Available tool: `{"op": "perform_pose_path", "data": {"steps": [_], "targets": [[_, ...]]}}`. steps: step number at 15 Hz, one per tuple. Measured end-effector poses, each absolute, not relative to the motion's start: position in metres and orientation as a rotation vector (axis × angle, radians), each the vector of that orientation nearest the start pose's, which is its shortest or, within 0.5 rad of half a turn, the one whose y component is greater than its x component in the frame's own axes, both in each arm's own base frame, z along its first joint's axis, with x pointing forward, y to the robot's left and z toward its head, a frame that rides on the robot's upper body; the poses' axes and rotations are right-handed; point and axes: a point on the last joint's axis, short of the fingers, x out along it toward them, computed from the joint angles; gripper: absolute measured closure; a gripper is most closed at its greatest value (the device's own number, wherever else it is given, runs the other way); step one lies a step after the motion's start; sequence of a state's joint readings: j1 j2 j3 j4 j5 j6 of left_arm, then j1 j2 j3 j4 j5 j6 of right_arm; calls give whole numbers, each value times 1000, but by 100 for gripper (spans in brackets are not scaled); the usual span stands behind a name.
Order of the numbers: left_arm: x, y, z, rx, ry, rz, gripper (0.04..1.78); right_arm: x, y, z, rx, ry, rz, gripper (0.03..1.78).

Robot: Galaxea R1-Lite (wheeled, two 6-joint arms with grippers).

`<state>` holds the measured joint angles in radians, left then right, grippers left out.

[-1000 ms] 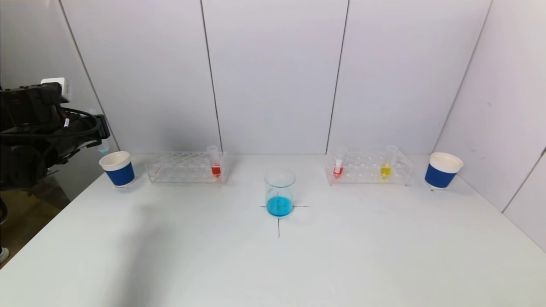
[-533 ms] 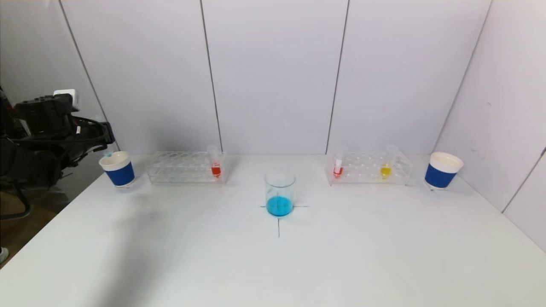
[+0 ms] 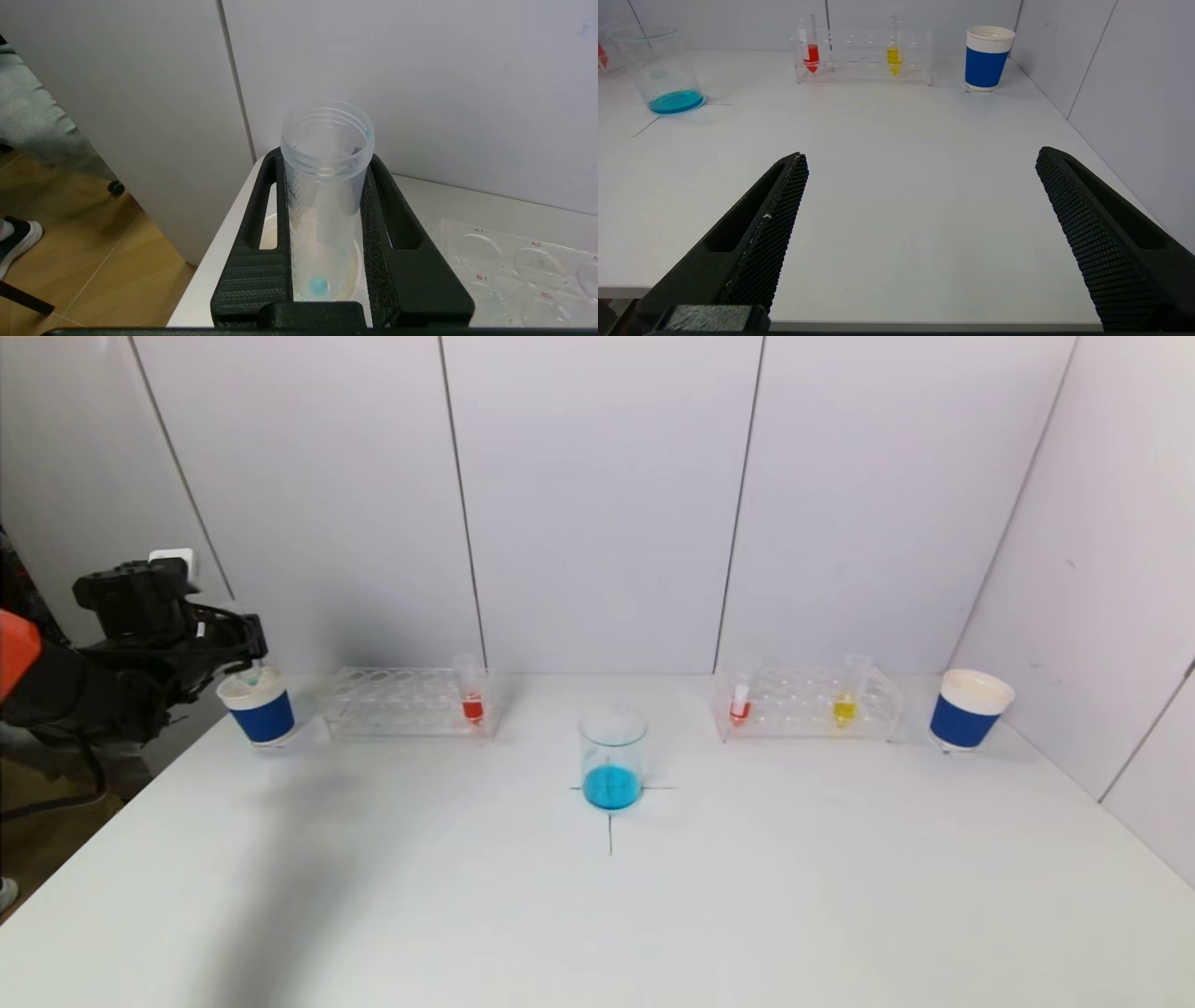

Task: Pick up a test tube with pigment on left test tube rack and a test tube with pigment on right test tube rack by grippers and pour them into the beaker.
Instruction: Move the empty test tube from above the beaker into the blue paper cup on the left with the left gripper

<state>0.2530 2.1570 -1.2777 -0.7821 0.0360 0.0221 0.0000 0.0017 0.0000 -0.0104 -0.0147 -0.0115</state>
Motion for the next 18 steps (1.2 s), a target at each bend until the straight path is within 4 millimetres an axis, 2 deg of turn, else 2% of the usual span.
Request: {"op": "perform_pose_path", "data": {"steps": [6,11,18], "targets": [[434,120,134,6,130,276,138,-23,0,77,-11,-9,-15,4],[431,123,120,-2,172,283,138,-23,0,77,-11,-9,-15,4],[429,124,115,-6,191,287,138,-23,0,77,-11,-9,-15,4]]}}
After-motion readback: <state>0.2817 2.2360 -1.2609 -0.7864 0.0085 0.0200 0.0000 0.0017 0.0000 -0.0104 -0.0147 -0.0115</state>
